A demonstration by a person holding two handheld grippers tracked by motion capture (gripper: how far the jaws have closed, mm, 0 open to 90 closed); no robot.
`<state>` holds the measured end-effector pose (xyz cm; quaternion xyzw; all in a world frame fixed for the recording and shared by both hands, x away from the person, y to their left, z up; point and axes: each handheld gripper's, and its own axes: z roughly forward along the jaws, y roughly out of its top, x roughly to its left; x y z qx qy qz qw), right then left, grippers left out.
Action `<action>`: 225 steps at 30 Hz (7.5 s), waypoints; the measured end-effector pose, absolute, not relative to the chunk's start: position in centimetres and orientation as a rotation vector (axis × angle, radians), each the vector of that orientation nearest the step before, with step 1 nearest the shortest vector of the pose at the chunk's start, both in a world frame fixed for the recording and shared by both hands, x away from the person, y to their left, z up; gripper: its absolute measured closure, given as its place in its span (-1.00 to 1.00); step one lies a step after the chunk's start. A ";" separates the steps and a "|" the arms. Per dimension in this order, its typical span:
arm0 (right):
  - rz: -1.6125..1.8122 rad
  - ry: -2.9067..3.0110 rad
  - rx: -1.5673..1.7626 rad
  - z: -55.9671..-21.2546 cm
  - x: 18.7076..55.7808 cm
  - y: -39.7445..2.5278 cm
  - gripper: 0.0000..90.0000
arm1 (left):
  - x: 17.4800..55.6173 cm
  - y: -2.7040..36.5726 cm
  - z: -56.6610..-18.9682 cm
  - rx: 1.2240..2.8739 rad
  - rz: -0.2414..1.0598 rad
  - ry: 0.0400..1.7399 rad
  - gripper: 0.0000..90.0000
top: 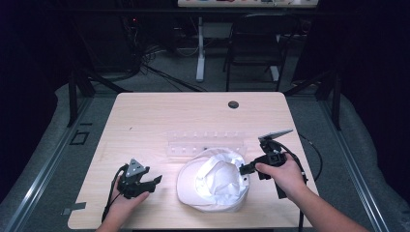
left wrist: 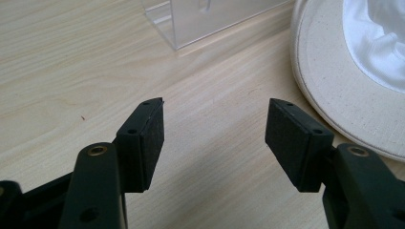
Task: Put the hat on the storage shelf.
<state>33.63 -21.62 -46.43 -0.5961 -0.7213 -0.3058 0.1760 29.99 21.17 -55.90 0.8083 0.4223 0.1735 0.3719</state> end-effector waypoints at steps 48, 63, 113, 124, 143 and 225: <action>-0.988 -1.882 -1.630 -43.3 34.1 -21.9 0.82 | 29.7 21.3 -55.4 2.019 0.454 1.085 -0.09; -1.037 -1.858 -1.618 -42.3 34.3 -22.0 0.82 | 29.6 21.5 -55.3 1.989 0.438 1.107 0.00; -1.223 -1.786 -1.527 -38.3 34.3 -21.9 0.82 | 28.4 18.2 -53.2 1.998 0.374 0.957 0.04; -1.258 -1.771 -1.514 -36.8 34.8 -21.5 0.82 | 27.7 16.1 -52.2 1.989 0.374 0.892 -0.01; -1.321 -1.750 -1.484 -34.9 36.2 -20.1 0.82 | 27.7 12.8 -50.9 1.963 0.338 0.806 0.02; -1.390 -1.714 -1.483 -34.4 38.7 -18.1 0.82 | 34.3 7.8 -48.4 1.945 0.321 0.683 0.85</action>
